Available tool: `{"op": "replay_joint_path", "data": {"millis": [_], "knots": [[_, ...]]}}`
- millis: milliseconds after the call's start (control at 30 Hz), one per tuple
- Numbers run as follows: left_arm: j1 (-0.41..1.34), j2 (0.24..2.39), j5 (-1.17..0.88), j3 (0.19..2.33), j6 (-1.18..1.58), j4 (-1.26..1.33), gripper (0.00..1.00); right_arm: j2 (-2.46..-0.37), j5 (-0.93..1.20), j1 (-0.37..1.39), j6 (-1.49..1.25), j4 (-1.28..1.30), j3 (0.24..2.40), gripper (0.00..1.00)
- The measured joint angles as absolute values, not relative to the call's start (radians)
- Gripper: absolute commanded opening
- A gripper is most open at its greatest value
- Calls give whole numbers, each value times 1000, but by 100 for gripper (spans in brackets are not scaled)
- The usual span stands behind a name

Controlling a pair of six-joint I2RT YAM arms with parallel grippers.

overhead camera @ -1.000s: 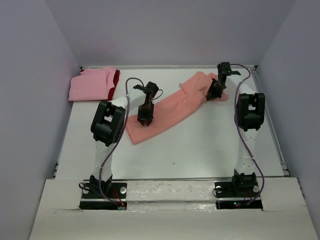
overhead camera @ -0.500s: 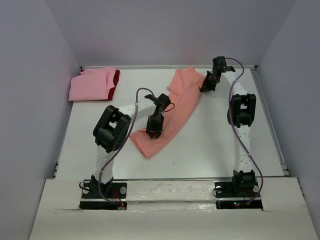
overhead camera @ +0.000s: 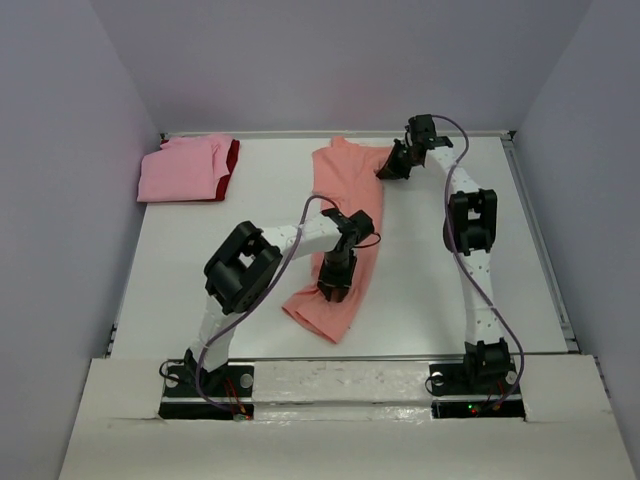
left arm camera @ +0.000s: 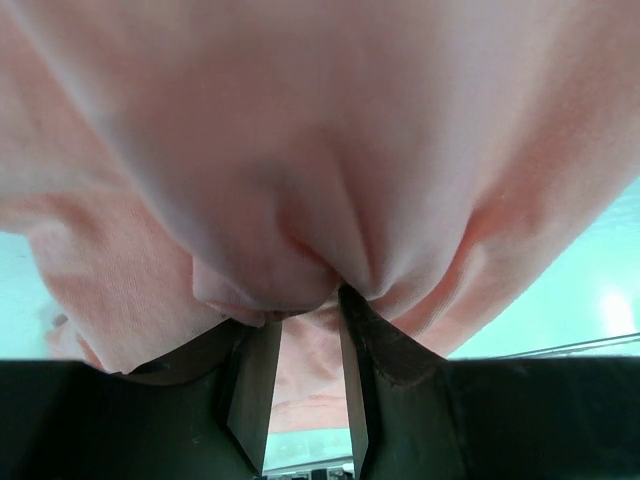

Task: Fold and stack the t-shirts
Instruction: Rotate the tshirt 90 degrees

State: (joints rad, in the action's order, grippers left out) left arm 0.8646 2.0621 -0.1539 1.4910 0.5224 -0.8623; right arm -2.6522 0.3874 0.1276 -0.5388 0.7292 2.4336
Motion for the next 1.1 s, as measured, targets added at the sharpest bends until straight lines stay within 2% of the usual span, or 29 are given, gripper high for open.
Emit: {"op": "replay_joint_path", "data": {"millis": [267,633,900,967,1000,1033,1067,1100], "knots": [[908,2115,-212,1563,541,-899,42,-2677,480,179,-578,650,2434,0],[950,2149,-198,1642,567,-915,43,-2676,486,184,-567,617,2429,0],[949,2136,-146,1723,602,-910,45,-2568,485,172,-538,530,2374,2],[949,2109,-117,1723,614,-911,45,-2531,493,166,-531,496,2373,33],[949,2093,-96,1723,620,-911,50,-2508,500,162,-530,477,2371,51],[949,2070,-70,1723,627,-910,55,-2479,509,158,-522,448,2365,83],[948,2044,-51,1723,629,-909,61,-2441,516,154,-521,427,2351,90],[944,2010,-21,1723,638,-908,72,-2395,530,149,-518,405,2335,92]]}}
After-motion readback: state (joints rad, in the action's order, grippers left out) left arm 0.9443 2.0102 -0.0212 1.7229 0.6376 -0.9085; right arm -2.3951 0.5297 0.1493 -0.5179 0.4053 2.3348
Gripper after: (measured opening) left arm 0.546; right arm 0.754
